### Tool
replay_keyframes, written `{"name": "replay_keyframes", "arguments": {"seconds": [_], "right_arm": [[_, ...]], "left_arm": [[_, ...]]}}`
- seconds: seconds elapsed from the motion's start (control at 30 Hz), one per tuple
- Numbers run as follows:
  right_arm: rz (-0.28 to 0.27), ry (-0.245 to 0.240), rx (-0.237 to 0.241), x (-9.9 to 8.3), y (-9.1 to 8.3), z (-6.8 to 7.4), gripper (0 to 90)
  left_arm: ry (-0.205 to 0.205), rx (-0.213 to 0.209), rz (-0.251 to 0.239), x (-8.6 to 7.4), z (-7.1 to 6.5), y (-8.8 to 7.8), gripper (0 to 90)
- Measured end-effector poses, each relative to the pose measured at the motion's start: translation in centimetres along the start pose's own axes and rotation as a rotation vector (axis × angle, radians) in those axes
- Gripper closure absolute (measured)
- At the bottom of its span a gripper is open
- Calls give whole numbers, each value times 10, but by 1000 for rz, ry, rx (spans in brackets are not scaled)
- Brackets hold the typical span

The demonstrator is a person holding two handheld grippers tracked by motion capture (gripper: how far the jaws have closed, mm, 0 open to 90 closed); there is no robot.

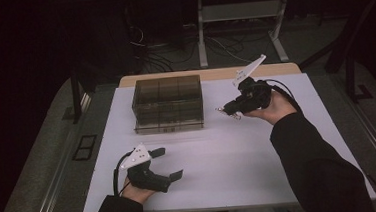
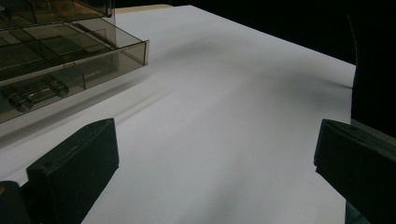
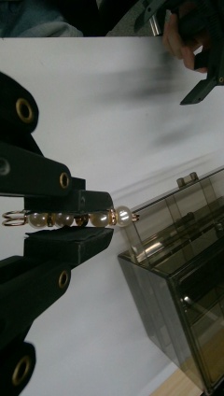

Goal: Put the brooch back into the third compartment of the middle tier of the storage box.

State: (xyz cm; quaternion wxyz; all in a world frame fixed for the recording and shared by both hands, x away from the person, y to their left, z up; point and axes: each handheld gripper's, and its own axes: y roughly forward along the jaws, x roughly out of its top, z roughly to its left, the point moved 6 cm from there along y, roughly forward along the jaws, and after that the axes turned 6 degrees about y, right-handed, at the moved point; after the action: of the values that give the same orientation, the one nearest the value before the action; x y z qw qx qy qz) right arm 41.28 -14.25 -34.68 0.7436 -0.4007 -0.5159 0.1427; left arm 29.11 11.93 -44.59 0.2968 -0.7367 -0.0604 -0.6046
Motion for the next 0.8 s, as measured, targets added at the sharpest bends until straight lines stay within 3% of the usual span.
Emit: {"name": "replay_keyframes", "arguments": {"seconds": [0.8], "right_arm": [[8, -45, 8, 37, 26, 2, 805]], "left_arm": [[-6, -2, -10, 1, -1, -1, 0]]}}
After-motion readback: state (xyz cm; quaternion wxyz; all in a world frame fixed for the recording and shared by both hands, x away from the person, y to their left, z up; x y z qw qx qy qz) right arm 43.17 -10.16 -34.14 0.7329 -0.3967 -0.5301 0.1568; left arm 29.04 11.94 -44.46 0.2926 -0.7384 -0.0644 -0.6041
